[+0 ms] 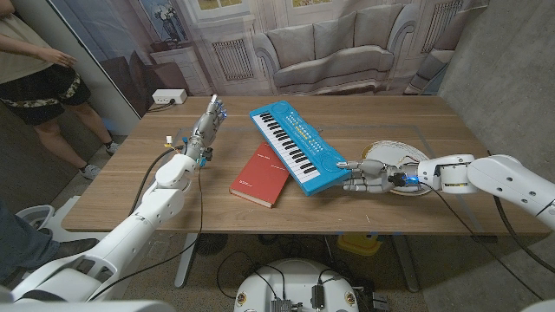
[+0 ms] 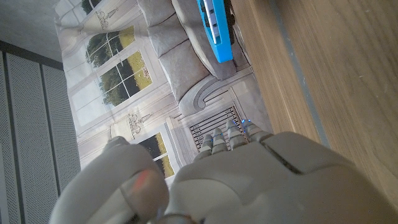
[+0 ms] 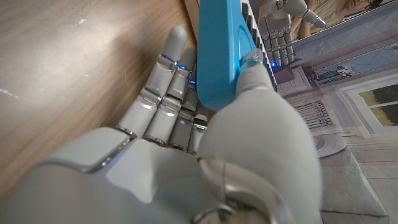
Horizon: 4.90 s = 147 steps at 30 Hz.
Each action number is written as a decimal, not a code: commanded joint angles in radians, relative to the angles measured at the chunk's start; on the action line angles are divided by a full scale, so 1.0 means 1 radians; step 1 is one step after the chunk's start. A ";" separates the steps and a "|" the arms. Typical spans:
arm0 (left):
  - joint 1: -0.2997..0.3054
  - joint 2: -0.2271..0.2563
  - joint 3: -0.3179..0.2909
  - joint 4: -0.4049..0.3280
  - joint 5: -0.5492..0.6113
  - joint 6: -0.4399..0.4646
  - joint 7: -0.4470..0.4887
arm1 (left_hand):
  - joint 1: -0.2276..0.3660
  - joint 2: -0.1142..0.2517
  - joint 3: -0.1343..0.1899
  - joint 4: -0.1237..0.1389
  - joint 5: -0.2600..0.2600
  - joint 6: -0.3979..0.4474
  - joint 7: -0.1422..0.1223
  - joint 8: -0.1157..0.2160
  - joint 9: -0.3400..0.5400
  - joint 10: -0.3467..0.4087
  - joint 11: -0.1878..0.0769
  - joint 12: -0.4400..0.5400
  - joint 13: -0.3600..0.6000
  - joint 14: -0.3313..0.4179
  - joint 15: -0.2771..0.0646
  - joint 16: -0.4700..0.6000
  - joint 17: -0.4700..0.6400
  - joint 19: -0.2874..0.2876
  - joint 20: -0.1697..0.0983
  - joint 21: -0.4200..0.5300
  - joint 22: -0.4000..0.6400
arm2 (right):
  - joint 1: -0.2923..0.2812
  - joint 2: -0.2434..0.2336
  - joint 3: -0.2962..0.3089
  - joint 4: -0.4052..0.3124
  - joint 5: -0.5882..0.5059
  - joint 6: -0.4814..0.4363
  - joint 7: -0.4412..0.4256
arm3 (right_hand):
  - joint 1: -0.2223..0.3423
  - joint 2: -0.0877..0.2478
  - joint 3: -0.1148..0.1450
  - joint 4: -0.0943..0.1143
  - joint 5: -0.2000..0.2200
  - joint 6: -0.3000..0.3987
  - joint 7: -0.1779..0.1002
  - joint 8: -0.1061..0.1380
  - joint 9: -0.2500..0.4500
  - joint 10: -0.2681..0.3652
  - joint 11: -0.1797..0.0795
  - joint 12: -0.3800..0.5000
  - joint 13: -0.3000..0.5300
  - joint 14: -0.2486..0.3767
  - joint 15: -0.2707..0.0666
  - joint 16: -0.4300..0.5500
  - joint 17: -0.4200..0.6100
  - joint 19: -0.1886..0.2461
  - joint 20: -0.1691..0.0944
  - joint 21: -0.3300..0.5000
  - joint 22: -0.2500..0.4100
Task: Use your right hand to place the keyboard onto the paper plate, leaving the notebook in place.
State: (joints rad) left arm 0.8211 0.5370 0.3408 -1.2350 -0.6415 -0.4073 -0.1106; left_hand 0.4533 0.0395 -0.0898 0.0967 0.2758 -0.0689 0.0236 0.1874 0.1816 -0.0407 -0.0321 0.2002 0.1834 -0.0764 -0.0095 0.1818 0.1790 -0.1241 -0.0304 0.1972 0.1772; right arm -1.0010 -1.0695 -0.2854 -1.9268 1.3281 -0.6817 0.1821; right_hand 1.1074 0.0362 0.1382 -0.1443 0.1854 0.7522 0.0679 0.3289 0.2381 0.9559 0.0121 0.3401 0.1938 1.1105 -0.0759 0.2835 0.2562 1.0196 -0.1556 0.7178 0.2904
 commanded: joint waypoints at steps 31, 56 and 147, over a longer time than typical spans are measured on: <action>0.003 0.003 0.006 -0.030 0.011 -0.004 0.003 | 0.010 0.004 -0.011 0.001 0.000 -0.001 -0.002 0.008 0.003 -0.009 0.000 0.001 0.004 -0.006 0.002 0.006 0.003 -0.011 0.000 0.002 0.003 | -0.284 -0.083 0.220 -0.124 0.062 0.135 -0.102 | 0.116 0.118 0.027 0.022 -0.001 0.220 -0.169 0.000 0.015 0.157 -0.140 -0.003 0.012 0.133 -0.150 0.005 0.012 -0.020 -0.070 0.029 0.010; -0.006 -0.002 0.018 -0.034 0.018 0.004 -0.001 | 0.012 0.006 -0.016 0.000 0.000 -0.002 -0.003 0.007 0.003 -0.008 0.001 0.001 0.004 -0.007 0.001 0.006 0.003 -0.011 0.001 0.002 0.003 | -0.450 -0.047 0.390 -0.180 0.023 0.140 -0.161 | 0.118 0.119 0.030 0.021 -0.001 0.219 -0.169 -0.005 0.023 0.158 -0.138 -0.003 0.020 0.134 -0.150 0.005 0.018 -0.029 -0.070 0.045 0.013; -0.060 -0.037 0.058 0.012 0.030 0.024 -0.033 | 0.019 0.014 -0.037 0.000 0.001 0.001 -0.002 0.008 0.003 -0.008 -0.002 0.001 0.004 -0.007 0.001 0.006 0.003 -0.014 0.002 0.001 0.003 | -0.815 0.322 0.752 -0.247 -0.174 0.146 -0.118 | 0.114 0.115 0.033 0.025 -0.001 0.226 -0.173 -0.023 0.038 0.159 -0.146 -0.006 0.034 0.120 -0.150 -0.001 0.035 -0.072 -0.069 0.096 0.019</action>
State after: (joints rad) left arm 0.7532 0.5010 0.3957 -1.2099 -0.6136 -0.3941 -0.1541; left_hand 0.4652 0.0513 -0.1173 0.0967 0.2758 -0.0689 0.0235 0.1874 0.1818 -0.0407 -0.0321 0.2002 0.1834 -0.0765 -0.0095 0.1818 0.1789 -0.1277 -0.0268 0.1972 0.1772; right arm -1.7779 -0.7825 0.4380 -2.1663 1.1726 -0.5449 0.0606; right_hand 1.1078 0.0359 0.1400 -0.1430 0.1852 0.7555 0.0713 0.3002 0.2697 0.9611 0.0172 0.3362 0.2265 1.1119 -0.0807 0.2740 0.2839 0.9500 -0.1396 0.8084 0.3040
